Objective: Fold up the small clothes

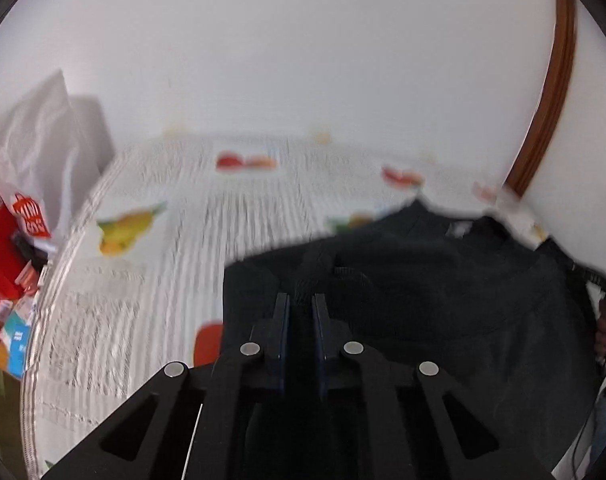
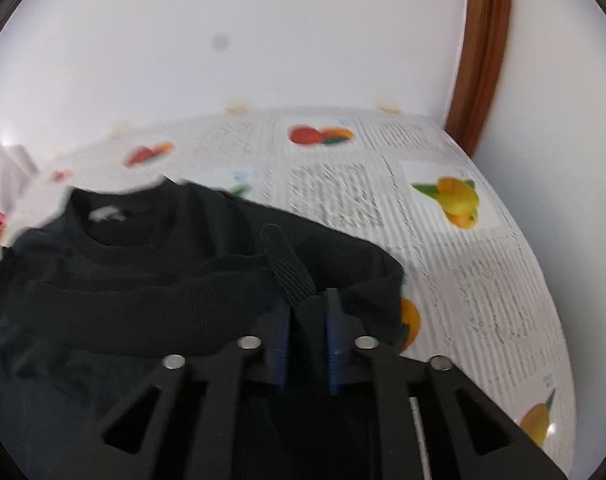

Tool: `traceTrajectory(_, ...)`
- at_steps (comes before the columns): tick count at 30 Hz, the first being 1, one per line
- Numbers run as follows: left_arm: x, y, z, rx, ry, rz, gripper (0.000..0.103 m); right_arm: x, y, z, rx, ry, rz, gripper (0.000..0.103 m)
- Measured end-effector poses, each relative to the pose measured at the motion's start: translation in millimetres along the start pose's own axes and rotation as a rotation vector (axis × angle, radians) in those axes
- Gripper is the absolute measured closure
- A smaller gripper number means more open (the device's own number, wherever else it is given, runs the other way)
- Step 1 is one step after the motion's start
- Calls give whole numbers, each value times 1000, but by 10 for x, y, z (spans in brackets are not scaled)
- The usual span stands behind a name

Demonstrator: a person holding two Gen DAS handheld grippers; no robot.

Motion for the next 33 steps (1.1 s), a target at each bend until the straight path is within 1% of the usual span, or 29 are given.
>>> traceTrajectory(1, -14, -17, -30, 19, 7, -16, 93, 34, 12, -94, 41, -23, 6, 91)
traceTrajectory(2, -12, -33, -20, 19, 3, -21, 93, 63, 26, -154, 69, -43, 12, 91)
traceTrajectory(3, 3, -48, 23, 7, -6, -14, 93, 67, 25, -162, 75, -41, 17, 91)
traceTrajectory(5, 43, -56, 166, -29, -52, 7, 92, 84, 19, -78, 43, -21, 30, 91)
traceTrajectory(7, 67, -45, 305, -78, -88, 18, 92, 104, 14, 108, -32, 5, 49, 90)
traceTrajectory(9, 74, -28, 359, -106, -107, 21, 91, 102, 28, 194, -71, 19, 58, 86)
traceTrajectory(10, 76, -34, 355, -112, -110, 21, 88, 103, 31, 194, -78, 29, 57, 83)
traceTrajectory(11, 77, -38, 329, -118, -107, 20, 87, 103, 34, 167, -85, 36, 55, 78)
traceTrajectory(12, 76, -34, 298, -121, -100, 17, 86, 106, 46, 112, -86, 39, 54, 76)
traceTrajectory(13, 74, -28, 262, -124, -91, 14, 85, 111, 68, 51, -81, 41, 54, 68)
traceTrajectory(14, 70, -13, 222, -126, -100, 12, 84, 127, 104, -28, -73, 53, 57, 61)
traceTrajectory(15, 63, 12, 178, -127, -105, 12, 83, 150, 150, -97, -66, 60, 59, 58)
traceTrajectory(16, 61, 40, 141, -127, -106, 11, 79, 186, 205, -161, -63, 65, 64, 54)
traceTrajectory(17, 49, 73, 108, -131, -105, 7, 76, 224, 270, -217, -62, 70, 72, 53)
traceTrajectory(18, 25, 121, 69, -137, -99, 2, 69, 279, 356, -267, -69, 71, 84, 52)
traceTrajectory(19, 0, 183, 31, -144, -85, -2, 63, 331, 430, -293, -80, 65, 96, 49)
traceTrajectory(20, -25, 252, -5, -152, -73, -8, 61, 388, 536, -318, -98, 49, 106, 48)
traceTrajectory(21, -45, 308, -34, -158, -68, -13, 59, 424, 610, -328, -109, 39, 110, 48)
traceTrajectory(25, -133, 597, -200, -191, -29, -28, 58, 498, 853, -311, -163, 10, 119, 47)
traceTrajectory(27, -182, 730, -293, -195, -24, -33, 58, 490, 924, -280, -185, -23, 123, 48)
traceTrajectory(29, -231, 818, -337, -198, -25, -45, 55, 478, 955, -258, -190, -29, 120, 48)
traceTrajectory(30, -267, 879, -342, -210, -9, -56, 55, 469, 964, -245, -192, -27, 115, 48)
traceTrajectory(31, -285, 916, -331, -222, 0, -62, 55, 456, 964, -231, -193, -30, 112, 50)
traceTrajectory(33, -330, 979, -307, -231, 21, -81, 55, 425, 943, -202, -194, -52, 102, 59)
Point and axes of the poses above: each gripper's, at about its wrist camera, not at the fingertips, and z roughly the way its jaws point, x to its right, y to its underside, the point moved 2 cm from there along z, roughly the way its jaws point, and after that the axes turned 10 degrees about -x, right-handed, at the moved point
